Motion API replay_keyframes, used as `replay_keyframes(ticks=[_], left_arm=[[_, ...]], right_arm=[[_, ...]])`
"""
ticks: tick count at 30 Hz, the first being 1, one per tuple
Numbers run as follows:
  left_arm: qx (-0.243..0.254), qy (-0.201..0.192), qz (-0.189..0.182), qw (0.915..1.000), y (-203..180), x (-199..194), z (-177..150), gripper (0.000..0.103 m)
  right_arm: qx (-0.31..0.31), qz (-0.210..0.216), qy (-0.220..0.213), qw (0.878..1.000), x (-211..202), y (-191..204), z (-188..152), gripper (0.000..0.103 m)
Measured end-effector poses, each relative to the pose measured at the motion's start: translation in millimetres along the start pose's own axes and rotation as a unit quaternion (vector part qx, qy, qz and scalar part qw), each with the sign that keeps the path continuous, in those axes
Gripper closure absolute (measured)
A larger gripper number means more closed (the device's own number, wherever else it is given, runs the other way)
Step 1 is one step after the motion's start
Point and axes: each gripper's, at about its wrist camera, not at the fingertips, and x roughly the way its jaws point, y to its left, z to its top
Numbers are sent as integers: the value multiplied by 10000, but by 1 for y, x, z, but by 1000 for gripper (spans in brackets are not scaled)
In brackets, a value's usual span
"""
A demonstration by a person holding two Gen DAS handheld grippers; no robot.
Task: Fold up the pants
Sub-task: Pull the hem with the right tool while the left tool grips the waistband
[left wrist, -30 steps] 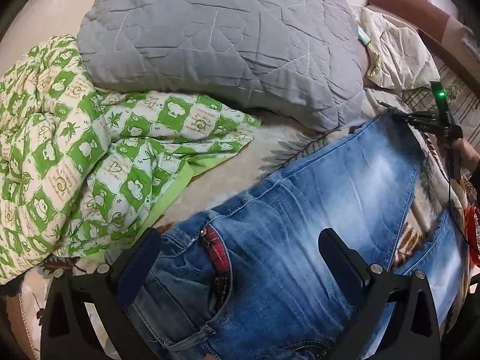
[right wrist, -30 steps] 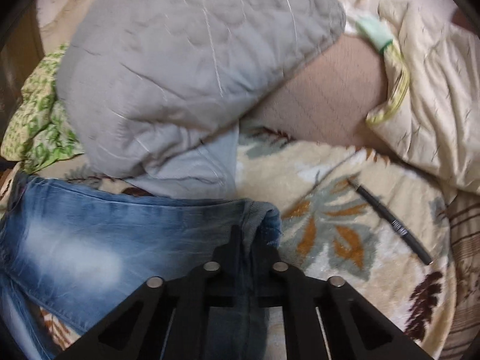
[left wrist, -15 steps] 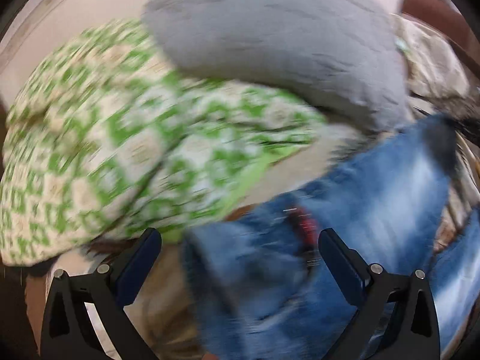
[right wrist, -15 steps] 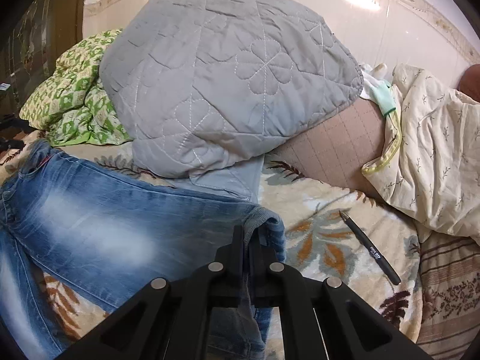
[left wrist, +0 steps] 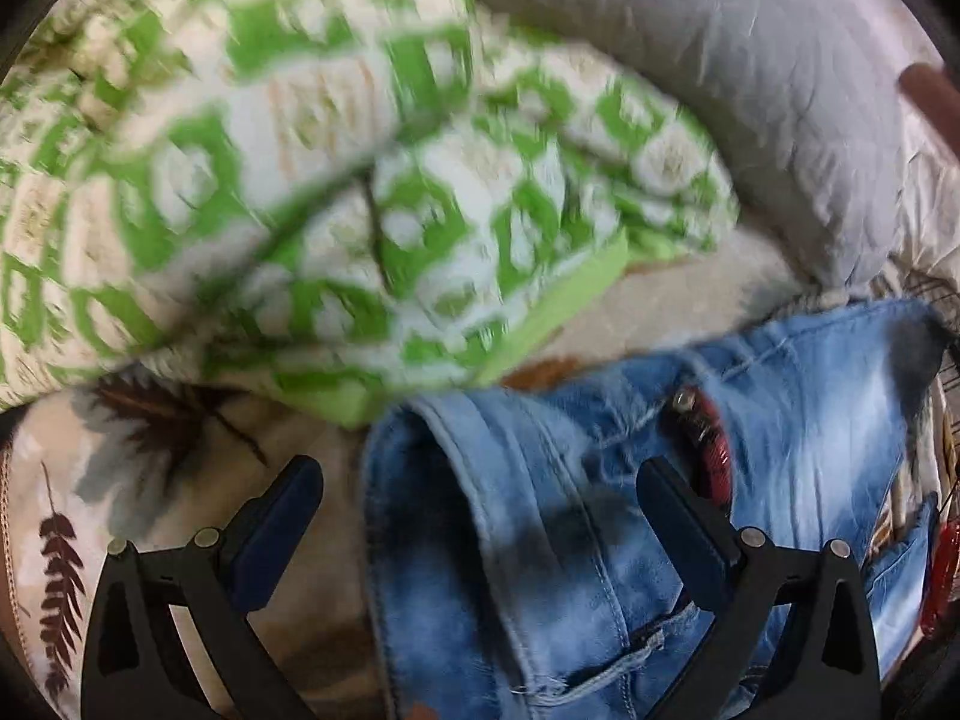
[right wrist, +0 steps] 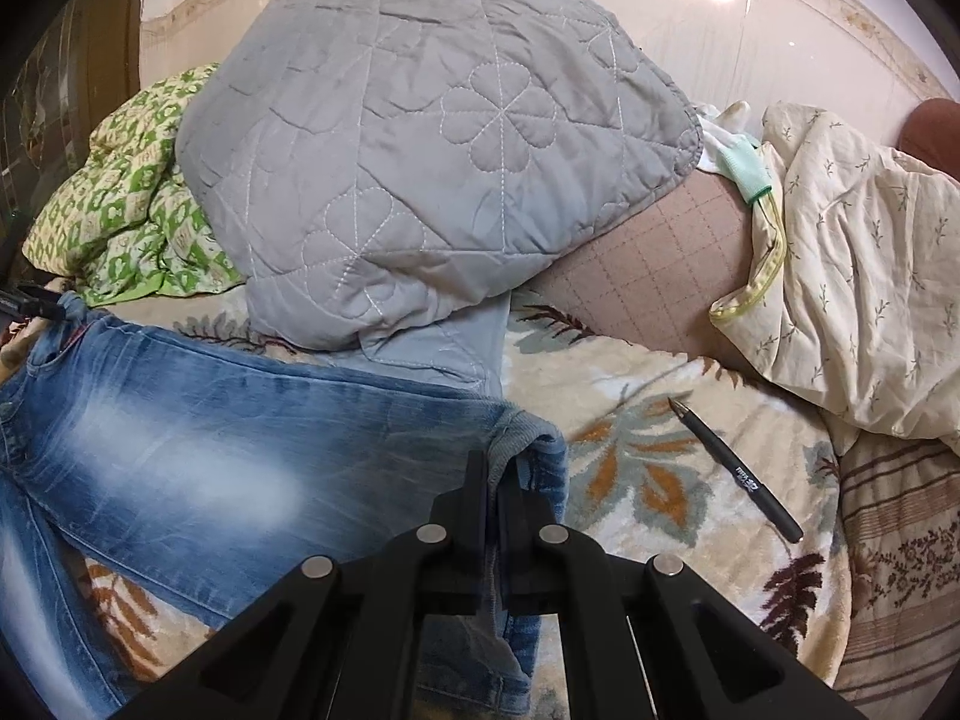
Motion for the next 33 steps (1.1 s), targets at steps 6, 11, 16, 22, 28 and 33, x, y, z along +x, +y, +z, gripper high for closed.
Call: replay_keyframes(ticks=[6, 11, 16, 22, 28, 33], left_arm=[[-341, 230, -108, 9991, 0, 5, 3, 57], [-116, 4, -232, 9997, -10, -21, 0, 76], [116, -411, -170, 9989, -26, -49, -4, 77], [279, -1191, -405, 9917, -35, -106, -40, 79], [452, -1643, -628, 9834, -55, -173, -98, 82], [560, -1995, -818, 9749, -59, -216, -157, 82]], right_arm=[[4, 0, 46, 10000, 3, 5, 1, 101], [3, -67, 34, 10000, -2, 8, 4, 101], [-47, -169, -32, 9998, -21, 13, 5, 101], [-108, -229, -352, 9991, -79, 22, 0, 101], [-111, -301, -582, 9978, -161, 37, -37, 101], [72, -526, -384, 9978, -211, 48, -85, 101]])
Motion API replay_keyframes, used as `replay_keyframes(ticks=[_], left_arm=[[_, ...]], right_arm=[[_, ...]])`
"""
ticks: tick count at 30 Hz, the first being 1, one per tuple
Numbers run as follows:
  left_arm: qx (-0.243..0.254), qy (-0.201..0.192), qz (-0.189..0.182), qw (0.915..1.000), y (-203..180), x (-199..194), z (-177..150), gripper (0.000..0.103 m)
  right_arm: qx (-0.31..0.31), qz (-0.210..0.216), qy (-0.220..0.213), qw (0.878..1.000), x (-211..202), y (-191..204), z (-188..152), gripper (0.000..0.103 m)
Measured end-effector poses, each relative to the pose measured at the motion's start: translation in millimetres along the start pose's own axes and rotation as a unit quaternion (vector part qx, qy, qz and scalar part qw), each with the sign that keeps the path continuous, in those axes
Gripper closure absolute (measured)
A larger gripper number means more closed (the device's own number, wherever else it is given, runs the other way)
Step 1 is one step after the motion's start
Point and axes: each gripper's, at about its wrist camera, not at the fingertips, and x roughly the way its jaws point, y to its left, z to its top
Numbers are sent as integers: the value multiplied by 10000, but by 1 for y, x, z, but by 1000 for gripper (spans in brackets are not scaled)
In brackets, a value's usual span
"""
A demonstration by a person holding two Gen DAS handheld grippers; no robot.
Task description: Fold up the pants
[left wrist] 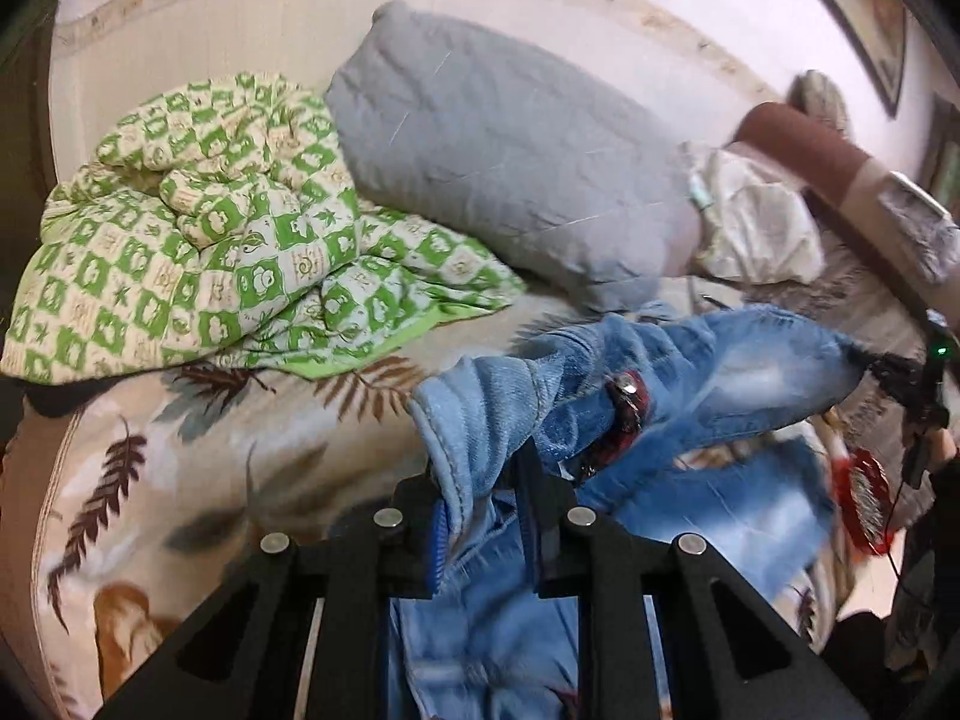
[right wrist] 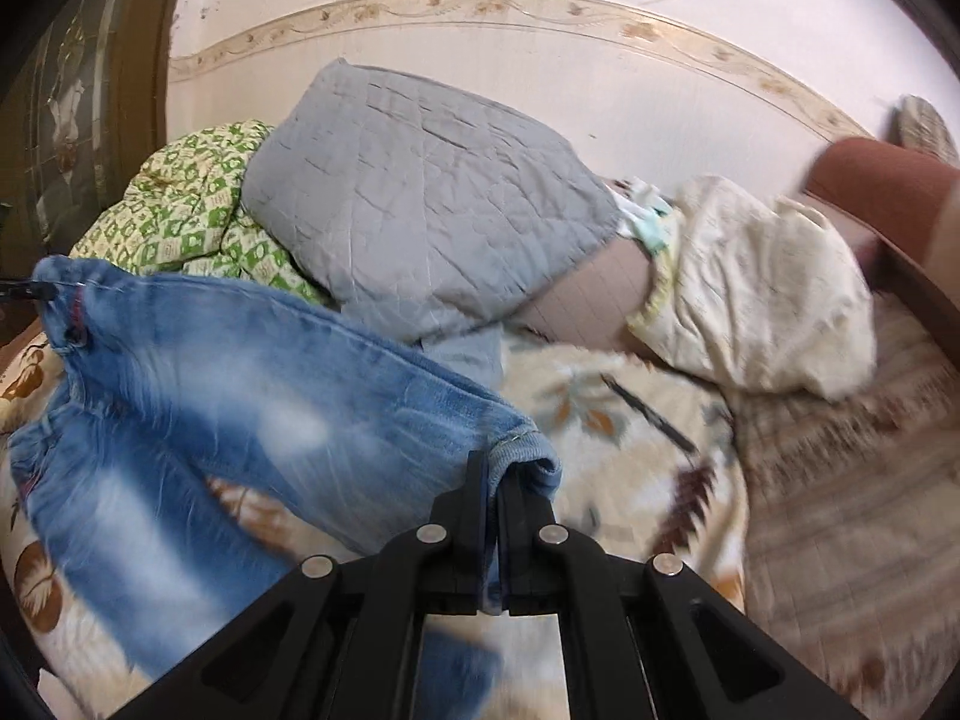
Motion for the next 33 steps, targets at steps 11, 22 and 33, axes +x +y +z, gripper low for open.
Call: replay_keyframes(ticks=[11, 22, 33], left_arm=[[-80, 596, 28, 9982, 1, 2, -105, 83], [-99, 728, 63, 9973, 2, -4, -142, 81], [128, 151, 888, 9959, -11, -66, -131, 8]], right_arm=[[49, -203, 974, 9950, -11, 31, -86, 101], [10, -216, 1228, 9922, -18, 48, -110, 100], [-519, -919, 1252, 9865, -45, 64, -100, 31]])
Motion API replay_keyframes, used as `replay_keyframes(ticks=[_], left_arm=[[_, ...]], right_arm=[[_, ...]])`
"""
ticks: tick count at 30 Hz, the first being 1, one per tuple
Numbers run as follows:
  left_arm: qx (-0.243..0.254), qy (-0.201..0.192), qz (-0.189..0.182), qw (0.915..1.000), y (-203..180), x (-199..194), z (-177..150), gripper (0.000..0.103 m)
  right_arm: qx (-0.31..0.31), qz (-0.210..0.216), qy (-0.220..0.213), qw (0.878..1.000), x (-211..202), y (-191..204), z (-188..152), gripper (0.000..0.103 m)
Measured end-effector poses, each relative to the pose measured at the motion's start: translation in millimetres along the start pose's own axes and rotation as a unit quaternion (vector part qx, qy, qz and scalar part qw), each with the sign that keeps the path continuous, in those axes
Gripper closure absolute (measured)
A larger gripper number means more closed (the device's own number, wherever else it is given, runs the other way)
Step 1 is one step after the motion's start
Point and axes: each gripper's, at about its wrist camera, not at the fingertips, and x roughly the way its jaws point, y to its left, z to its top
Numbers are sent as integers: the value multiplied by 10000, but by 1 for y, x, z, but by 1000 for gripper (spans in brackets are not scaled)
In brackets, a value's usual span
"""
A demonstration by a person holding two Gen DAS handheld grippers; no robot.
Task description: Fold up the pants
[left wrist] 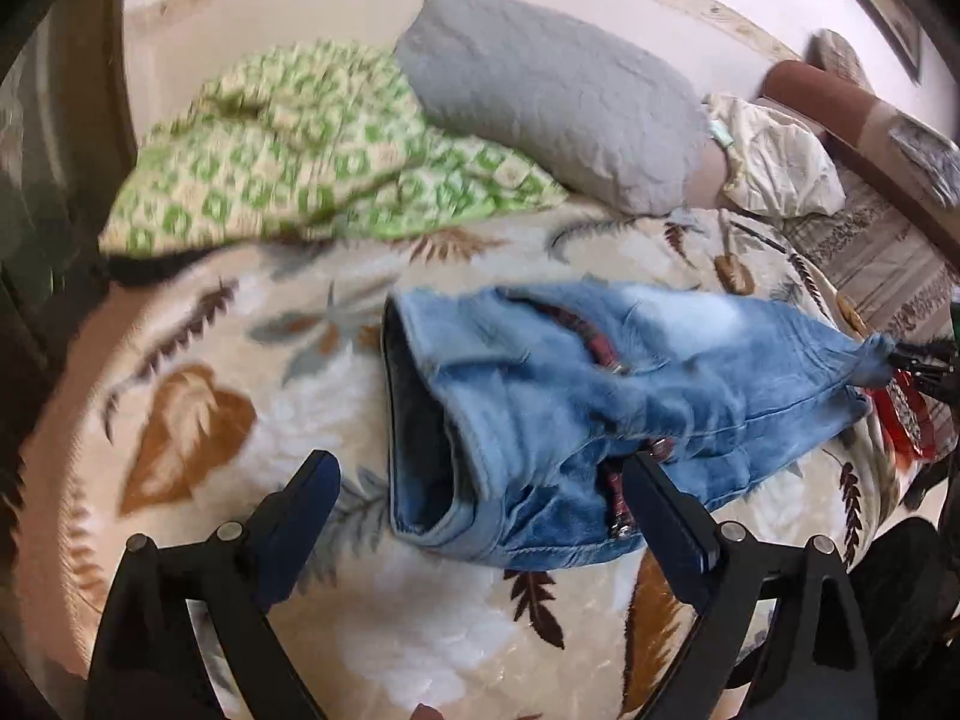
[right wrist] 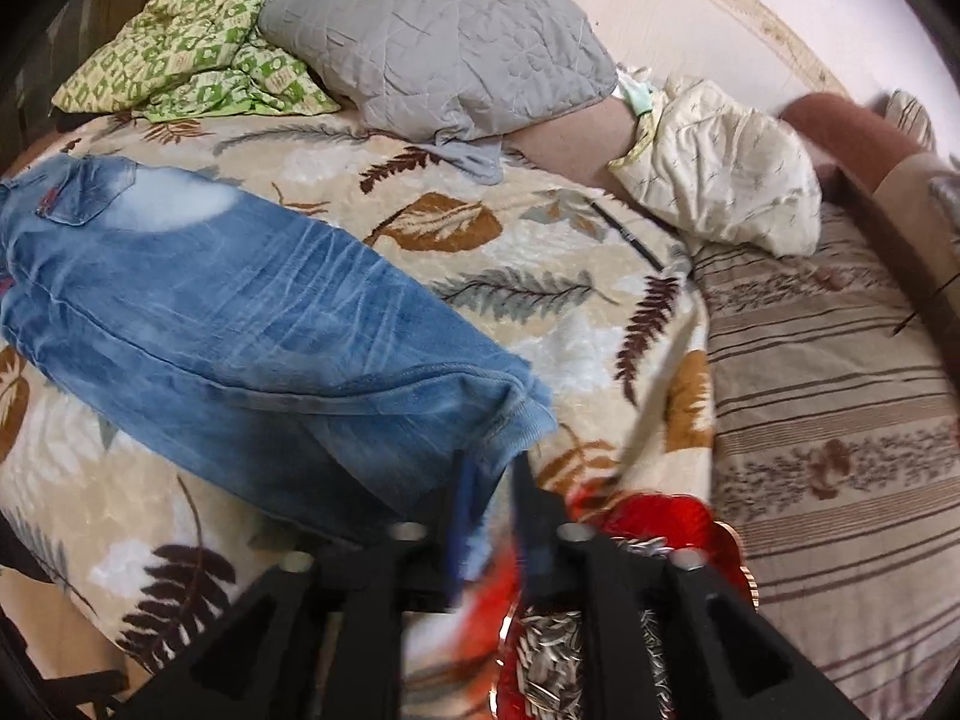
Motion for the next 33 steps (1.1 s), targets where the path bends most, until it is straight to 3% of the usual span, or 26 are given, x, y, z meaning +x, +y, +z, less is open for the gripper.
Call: replay_keyframes(ticks=[1, 4, 8, 11, 15, 18, 21, 24, 27, 33], left_arm=[[84, -48, 38, 9999, -5, -4, 4, 8], [425, -166, -29, 9990, -34, -15, 22, 8], [911, -177, -433, 9947, -94, -14, 41, 8], [1513, -258, -848, 9845, -153, -5, 48, 8], [2494, -546, -1375, 9570, -233, 12, 45, 8], [3111, -649, -1670, 9333, -289, 30, 41, 8], [3466, -490, -1712, 9210, -328, 49, 40, 8], [3871, -161, -1709, 9059, -363, 77, 36, 7], [4481, 39, -1638, 8788, -389, 105, 27, 7], [4824, 434, -1585, 8604, -402, 152, 26, 7]], right_arm=[[69, -72, -216, 9997, -8, -3, 0, 3], [221, -69, -453, 9987, -26, -11, 2, 2], [611, 172, -717, 9954, -50, -25, 6, 2], [945, 243, -1018, 9900, -70, -36, 5, 2], [1773, 729, -1292, 9729, -87, -63, 0, 2], [2668, 1262, -1331, 9462, -90, -90, -7, 2], [3365, 1624, -1337, 9179, -85, -112, -16, 2], [3583, 1756, -1355, 9069, -83, -120, -25, 2], [3665, 1903, -1327, 9010, -79, -125, -33, 2], [3652, 2054, -1300, 8986, -68, -131, -46, 2]])
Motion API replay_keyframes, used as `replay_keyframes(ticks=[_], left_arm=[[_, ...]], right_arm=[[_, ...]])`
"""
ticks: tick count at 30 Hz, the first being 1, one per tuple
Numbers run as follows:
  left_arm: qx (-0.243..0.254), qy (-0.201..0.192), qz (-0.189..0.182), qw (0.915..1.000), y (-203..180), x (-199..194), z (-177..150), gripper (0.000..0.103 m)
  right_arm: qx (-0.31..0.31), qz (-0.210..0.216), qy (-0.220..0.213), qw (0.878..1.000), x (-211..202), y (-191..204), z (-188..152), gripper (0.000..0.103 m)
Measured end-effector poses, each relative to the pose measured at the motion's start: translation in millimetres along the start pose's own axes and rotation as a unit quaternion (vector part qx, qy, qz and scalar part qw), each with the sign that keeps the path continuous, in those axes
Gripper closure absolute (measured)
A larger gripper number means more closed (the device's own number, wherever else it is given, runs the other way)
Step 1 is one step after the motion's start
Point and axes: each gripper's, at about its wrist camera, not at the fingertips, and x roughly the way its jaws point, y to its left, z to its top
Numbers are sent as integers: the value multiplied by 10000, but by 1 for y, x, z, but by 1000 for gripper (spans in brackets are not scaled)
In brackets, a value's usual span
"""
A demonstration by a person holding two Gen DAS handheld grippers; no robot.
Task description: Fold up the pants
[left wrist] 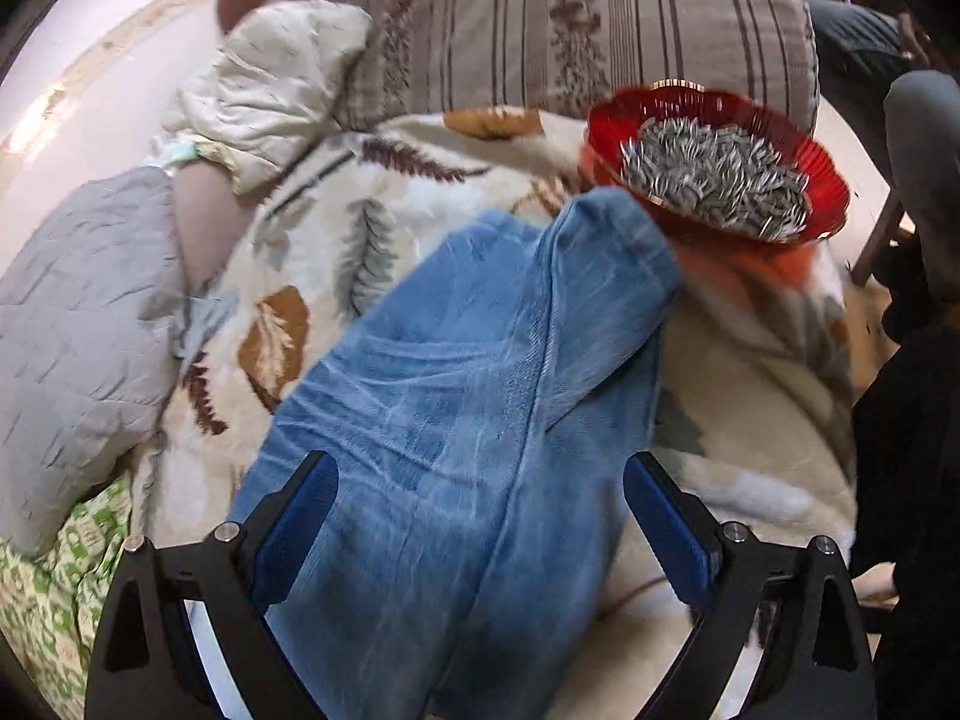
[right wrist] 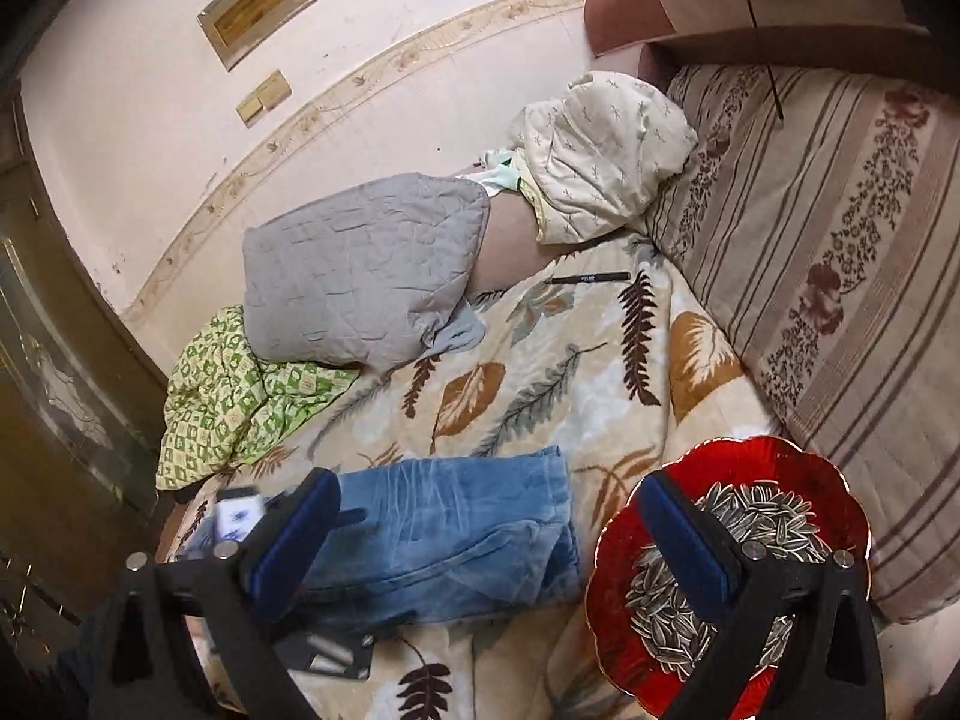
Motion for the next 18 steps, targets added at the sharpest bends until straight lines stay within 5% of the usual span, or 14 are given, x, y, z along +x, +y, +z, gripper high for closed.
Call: replay_keyframes(ticks=[1, 3, 4, 8, 18], left_arm=[[73, 44, 46, 10000, -1, 7, 1, 10], [268, 212, 128, 9993, -4, 18, 2, 32], [373, 344, 221, 9985, -5, 27, 1, 57], [525, 436, 435, 9967, -7, 36, -5, 94], [288, -203, 785, 9963, -7, -33, -18, 99]], right_arm=[[32, 16, 12, 10000, 2, -3, -1, 2], [108, 57, 36, 9999, 6, -9, -3, 2], [139, 72, 45, 9999, 7, -11, -4, 2], [228, 133, 77, 9996, 11, -17, -7, 2], [153, 306, 58, 9994, 13, -9, -9, 2]])
